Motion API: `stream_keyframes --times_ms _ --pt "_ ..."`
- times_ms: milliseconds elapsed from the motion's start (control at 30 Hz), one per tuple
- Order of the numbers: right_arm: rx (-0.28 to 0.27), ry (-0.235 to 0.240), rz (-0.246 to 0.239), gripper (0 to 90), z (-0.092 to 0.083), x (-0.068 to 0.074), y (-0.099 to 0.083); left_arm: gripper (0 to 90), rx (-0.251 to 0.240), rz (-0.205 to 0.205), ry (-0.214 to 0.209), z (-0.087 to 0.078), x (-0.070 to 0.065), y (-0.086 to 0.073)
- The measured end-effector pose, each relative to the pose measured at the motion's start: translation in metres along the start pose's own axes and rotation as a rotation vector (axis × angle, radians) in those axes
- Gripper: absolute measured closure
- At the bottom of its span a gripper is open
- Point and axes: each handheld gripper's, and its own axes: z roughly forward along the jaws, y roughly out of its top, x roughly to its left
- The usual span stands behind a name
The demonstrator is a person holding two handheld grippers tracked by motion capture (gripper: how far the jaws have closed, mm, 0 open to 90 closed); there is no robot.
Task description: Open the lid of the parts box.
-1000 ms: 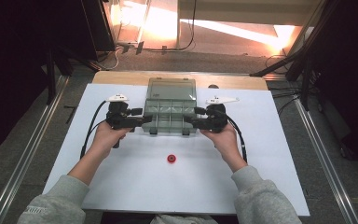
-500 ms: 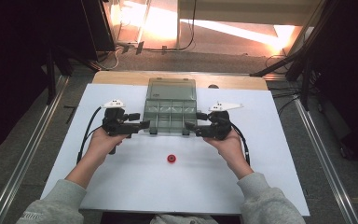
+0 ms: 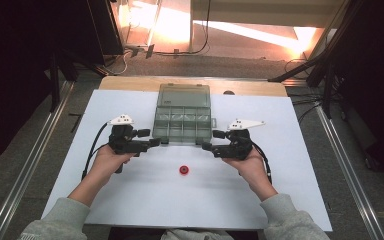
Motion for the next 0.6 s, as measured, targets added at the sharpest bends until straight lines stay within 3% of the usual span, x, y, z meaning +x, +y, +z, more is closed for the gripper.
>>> stream_keyframes --times_ms 233,600 --pt "0.005 0.010 -0.005 30.3 -0.006 0.007 -0.003 34.4 0.030 0.017 -0.001 -0.004 -0.003 -0.008" --pt "0.043 0.013 -0.018 30.5 -0.002 0.013 -0.011 34.5 0.028 0.013 -0.023 -0.012 -0.008 -0.016"
